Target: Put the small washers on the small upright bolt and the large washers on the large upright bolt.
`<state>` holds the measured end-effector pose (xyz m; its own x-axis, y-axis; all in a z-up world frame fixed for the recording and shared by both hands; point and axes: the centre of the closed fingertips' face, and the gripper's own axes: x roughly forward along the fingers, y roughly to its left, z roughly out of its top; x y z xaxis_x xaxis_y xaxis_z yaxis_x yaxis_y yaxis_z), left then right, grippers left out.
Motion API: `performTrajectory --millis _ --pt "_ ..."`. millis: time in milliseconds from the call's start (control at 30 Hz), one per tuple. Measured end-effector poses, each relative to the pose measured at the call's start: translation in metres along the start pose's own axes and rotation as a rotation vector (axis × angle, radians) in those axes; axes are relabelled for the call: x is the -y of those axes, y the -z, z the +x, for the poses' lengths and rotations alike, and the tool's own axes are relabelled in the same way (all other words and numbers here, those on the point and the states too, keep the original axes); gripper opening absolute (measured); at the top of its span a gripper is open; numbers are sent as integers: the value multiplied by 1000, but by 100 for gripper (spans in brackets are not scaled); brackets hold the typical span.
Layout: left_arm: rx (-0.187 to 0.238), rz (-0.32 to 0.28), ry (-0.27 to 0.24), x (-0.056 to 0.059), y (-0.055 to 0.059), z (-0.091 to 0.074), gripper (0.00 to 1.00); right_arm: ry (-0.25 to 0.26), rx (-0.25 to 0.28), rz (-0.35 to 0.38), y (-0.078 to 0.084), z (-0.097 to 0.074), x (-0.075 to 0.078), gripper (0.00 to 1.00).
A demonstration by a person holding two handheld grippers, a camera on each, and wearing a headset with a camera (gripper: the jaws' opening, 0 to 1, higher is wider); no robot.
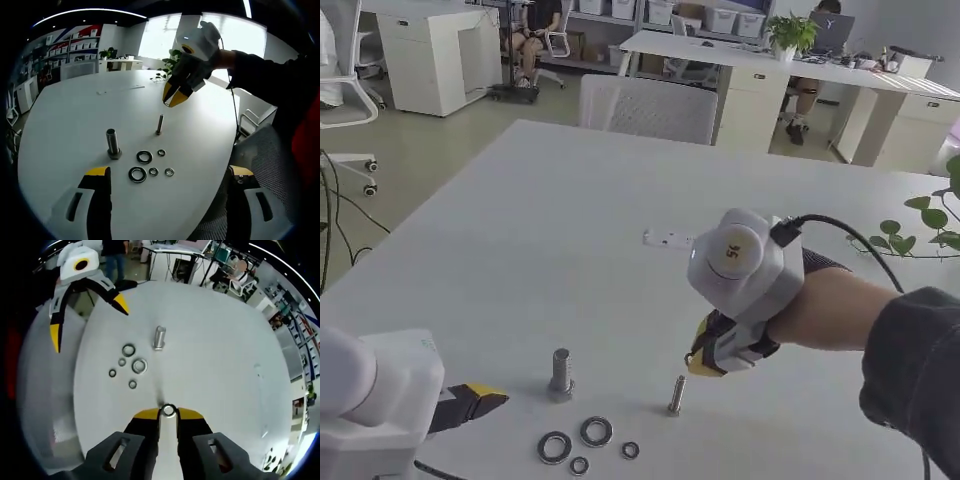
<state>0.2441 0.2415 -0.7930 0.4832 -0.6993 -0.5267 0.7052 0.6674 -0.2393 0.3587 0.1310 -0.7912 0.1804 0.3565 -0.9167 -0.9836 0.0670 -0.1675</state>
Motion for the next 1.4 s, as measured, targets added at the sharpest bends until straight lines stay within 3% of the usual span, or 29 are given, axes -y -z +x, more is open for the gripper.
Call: performTrajectory --millis 667,1400 --pt "3 -8 -7 -4 2 -1 96 -51 -52 -13 6 20 -3 13" --pt "2 -13 -7 -2 1 0 96 -85 -74 -12 10 32 -3 13"
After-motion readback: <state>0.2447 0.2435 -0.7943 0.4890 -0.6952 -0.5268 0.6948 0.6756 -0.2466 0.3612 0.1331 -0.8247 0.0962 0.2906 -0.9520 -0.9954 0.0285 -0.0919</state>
